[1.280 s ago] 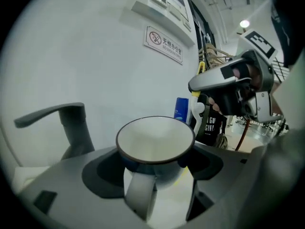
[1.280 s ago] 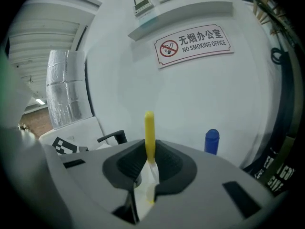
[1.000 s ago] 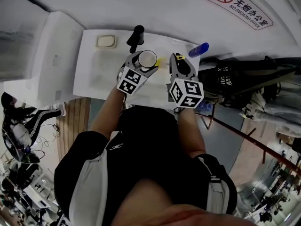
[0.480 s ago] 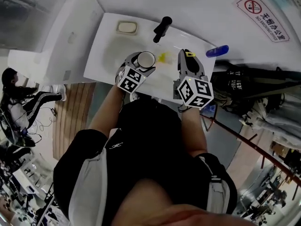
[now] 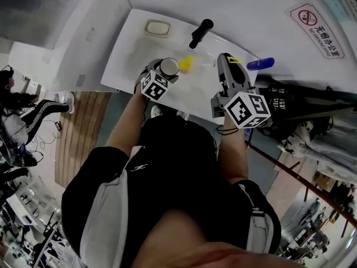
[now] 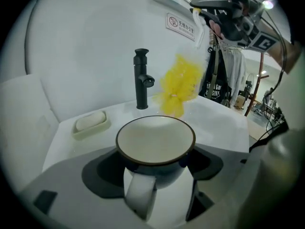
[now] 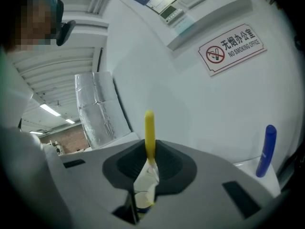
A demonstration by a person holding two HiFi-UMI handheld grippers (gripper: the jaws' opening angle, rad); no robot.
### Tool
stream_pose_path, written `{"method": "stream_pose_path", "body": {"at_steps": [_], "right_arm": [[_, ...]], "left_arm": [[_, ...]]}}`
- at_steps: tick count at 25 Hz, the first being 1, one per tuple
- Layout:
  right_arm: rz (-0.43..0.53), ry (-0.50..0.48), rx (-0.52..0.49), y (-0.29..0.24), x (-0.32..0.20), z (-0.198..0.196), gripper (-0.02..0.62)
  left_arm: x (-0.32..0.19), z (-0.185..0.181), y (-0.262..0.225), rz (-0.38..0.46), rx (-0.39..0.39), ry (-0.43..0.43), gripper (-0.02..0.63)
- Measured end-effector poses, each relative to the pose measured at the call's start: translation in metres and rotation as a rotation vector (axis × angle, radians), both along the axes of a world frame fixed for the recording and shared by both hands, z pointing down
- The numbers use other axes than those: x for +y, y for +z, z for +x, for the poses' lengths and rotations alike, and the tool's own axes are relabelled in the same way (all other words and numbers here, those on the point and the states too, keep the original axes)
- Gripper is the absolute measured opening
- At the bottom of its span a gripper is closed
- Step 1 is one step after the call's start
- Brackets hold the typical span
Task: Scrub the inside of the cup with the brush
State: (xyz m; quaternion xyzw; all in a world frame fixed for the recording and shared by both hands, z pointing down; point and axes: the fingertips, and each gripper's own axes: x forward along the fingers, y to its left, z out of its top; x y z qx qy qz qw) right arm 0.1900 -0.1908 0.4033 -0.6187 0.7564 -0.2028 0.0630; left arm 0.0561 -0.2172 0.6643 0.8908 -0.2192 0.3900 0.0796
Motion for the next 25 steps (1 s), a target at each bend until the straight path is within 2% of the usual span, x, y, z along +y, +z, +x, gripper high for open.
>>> {"method": "stream_pose_path", "body": {"at_steps": [5, 9, 19, 22, 25], "right_arm": [[0.054, -0.051, -0.044, -0.02, -0.003, -0.006, 0.057], [0.027, -0.09, -0.057, -0.012, -0.008, -0.016, 0.057], [-0.09, -0.243, 0.059, 0.03, -0.011, -0.06, 0.057], [-0.103, -0.281, 0.082, 0.036, -0.009, -0.069, 0.057], [-0.093, -0.305, 0.105, 0.034, -0.01, -0.075, 0.057]], "left_arm": [[0.0, 0.009, 0.004, 0.045, -0.054, 0.065, 0.385], [0.002, 0.018, 0.002, 0.071, -0.067, 0.103, 0.385], [0.007, 0.028, -0.01, 0.099, -0.057, 0.148, 0.385], [0.009, 0.035, -0.021, 0.117, -0.034, 0.169, 0.385], [0.011, 0.041, -0.027, 0.145, -0.048, 0.207, 0.385]]}}
